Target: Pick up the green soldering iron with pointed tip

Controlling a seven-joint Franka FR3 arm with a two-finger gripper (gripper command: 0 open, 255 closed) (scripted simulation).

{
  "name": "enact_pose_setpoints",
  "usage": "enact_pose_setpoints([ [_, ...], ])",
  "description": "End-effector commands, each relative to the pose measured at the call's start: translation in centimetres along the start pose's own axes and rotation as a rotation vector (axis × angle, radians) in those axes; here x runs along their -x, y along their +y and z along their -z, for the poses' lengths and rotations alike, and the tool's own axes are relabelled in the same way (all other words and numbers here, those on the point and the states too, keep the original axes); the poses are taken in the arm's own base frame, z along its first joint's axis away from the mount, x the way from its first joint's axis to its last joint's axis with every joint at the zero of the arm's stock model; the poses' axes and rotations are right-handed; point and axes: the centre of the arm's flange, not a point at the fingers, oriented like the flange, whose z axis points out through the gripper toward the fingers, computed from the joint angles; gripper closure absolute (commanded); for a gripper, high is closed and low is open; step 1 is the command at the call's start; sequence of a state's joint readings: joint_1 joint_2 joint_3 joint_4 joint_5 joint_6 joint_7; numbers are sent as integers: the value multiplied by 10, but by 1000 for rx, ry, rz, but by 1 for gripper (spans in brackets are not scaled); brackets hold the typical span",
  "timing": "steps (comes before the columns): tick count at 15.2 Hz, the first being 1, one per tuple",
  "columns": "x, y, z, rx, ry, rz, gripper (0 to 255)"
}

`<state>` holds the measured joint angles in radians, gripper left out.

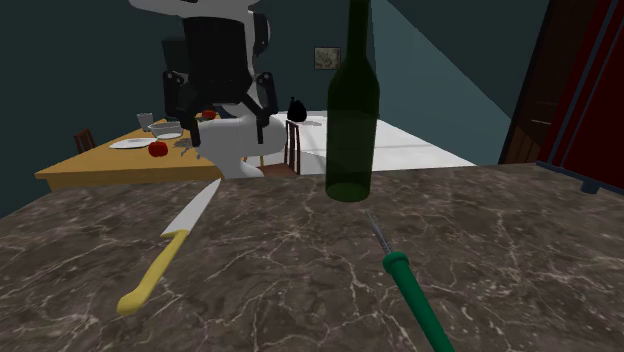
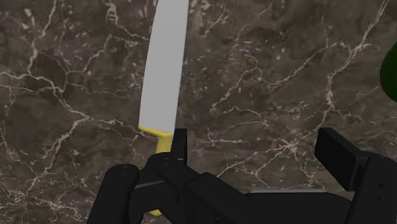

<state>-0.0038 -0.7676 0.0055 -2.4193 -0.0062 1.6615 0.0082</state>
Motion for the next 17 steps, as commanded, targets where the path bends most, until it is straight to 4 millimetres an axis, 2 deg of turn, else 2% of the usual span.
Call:
enact_pose_setpoints([
  [1, 0, 0, 0, 0, 0, 0, 0],
  [17, -160, -151, -46, 56, -72, -81, 0],
])
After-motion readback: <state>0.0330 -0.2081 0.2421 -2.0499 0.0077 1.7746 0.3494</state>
